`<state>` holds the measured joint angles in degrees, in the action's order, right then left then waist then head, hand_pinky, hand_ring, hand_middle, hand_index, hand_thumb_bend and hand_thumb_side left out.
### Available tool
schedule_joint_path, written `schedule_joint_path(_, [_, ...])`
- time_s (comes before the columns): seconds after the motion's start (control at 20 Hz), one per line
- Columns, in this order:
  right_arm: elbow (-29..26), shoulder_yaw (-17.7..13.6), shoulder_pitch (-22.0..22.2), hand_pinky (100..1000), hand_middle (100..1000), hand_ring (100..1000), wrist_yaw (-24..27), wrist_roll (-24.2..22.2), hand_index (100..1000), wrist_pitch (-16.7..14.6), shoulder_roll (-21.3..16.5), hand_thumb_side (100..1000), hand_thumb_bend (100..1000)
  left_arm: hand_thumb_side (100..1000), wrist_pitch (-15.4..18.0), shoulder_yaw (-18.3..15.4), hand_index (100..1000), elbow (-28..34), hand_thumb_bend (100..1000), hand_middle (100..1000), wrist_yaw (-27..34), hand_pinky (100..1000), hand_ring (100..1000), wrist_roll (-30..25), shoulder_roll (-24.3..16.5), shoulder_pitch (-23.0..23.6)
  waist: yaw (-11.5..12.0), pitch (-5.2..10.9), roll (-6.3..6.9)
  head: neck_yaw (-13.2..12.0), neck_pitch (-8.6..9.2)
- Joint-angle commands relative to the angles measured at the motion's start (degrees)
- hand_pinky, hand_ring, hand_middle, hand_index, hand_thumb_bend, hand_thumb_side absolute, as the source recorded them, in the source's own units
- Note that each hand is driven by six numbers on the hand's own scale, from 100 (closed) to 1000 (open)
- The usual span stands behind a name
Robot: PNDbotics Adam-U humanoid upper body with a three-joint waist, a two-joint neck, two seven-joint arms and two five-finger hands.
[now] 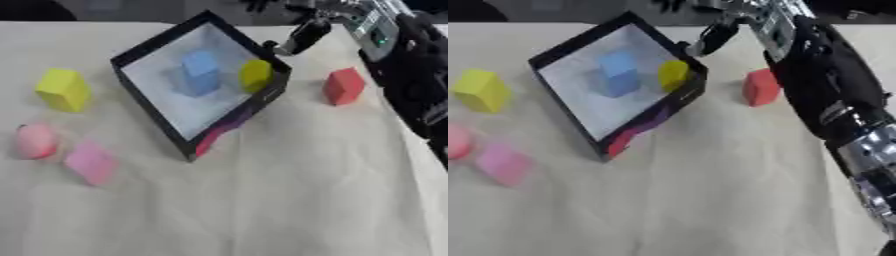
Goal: Pick up objects on the table and place them in the box.
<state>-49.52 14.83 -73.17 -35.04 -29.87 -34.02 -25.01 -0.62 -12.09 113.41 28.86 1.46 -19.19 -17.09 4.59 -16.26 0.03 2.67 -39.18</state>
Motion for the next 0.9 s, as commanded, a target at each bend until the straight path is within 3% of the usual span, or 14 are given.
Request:
schedule_joint_path(0.05, [-3.8, -0.8, -1.5, 934, 789, 805, 5.5, -2.8, 974, 1.9, -4.5, 220, 235, 675, 0.0, -0.1, 800, 1.2, 101, 840, -0.3, 894, 1000, -0.3, -1.9, 0.0, -0.3, 0.92, -0.74, -0.5, 0.02])
schedule_joint_path(0.2, [-5.2, -0.3, 0.0, 933, 798, 819, 7.4, -4.7, 972, 2.7, -8.6, 265, 262, 678, -0.1, -0.1, 800, 1.2, 100, 841, -0.6, 894, 1000, -0.4, -2.2, 0.4, -0.9, 1.17, -0.94, -1.1, -0.05])
schedule_joint_path(0.35, [-5.6, 0.5, 2.3, 935, 818, 843, 7.4, -6.2, 974, 1.2, -12.6, 326, 312, 678, -0.1, -0.2, 800, 1.2, 100, 841, -0.8, 894, 1000, -0.6, -2.4, 0.8, -1.2, 1.26, -1.03, -1.6, -0.06])
schedule_joint_path(0.65, [-3.7, 1.3, 6.6, 951, 848, 881, 5.7, -9.6, 980, -5.8, -17.4, 377, 380, 681, 0.0, -0.1, 799, 1.2, 100, 841, -1.3, 893, 1000, -1.0, -2.6, 1.0, -1.4, 1.02, -1.01, -1.7, 0.56])
schedule_joint_path(0.7, [-3.5, 1.3, 7.0, 957, 856, 890, 5.6, -10.4, 981, -7.5, -17.8, 408, 423, 683, 0.0, -0.1, 799, 1.2, 100, 841, -1.3, 893, 1000, -1.1, -2.5, 1.0, -1.4, 0.95, -1.01, -1.7, 0.62])
schedule_joint_path(0.9, [-2.5, 0.6, 7.5, 961, 853, 891, 5.7, -13.2, 977, -12.9, -18.6, 510, 458, 685, -0.2, 0.0, 799, 1.2, 100, 841, -1.6, 893, 1000, -1.4, -2.5, 1.0, -1.4, 0.80, -1.04, -1.6, 0.68])
